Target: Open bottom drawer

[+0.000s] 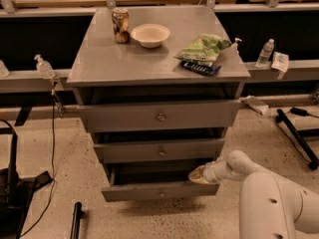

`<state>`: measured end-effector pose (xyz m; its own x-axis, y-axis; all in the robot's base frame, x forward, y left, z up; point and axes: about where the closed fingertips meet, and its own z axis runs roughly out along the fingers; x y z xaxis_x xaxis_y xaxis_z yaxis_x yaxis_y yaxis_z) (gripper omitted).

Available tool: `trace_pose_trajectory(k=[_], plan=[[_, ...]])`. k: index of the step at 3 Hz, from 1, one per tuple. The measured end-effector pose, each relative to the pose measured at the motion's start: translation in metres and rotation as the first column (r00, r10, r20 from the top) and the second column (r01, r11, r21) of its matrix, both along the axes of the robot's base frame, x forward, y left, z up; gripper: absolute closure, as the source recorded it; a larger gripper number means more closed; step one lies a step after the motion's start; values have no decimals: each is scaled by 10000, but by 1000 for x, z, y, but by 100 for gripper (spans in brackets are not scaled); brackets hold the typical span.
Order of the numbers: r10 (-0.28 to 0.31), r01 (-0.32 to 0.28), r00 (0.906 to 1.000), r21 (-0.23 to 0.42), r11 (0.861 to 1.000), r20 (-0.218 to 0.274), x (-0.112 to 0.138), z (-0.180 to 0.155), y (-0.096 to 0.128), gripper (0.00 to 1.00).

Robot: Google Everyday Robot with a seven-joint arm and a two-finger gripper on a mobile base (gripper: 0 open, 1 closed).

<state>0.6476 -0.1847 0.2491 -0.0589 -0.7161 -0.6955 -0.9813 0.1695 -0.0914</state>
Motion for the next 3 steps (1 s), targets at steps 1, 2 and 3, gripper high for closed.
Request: trace_pose_trajectory(k=[1, 2, 3], plan=[[-403, 403, 9992, -36, 9992, 4, 15, -12, -10, 100], [-791, 791, 9968, -39, 9969, -63, 26, -31, -18, 100], [-950, 947, 9953, -170, 9954, -177, 32, -51, -17, 100]])
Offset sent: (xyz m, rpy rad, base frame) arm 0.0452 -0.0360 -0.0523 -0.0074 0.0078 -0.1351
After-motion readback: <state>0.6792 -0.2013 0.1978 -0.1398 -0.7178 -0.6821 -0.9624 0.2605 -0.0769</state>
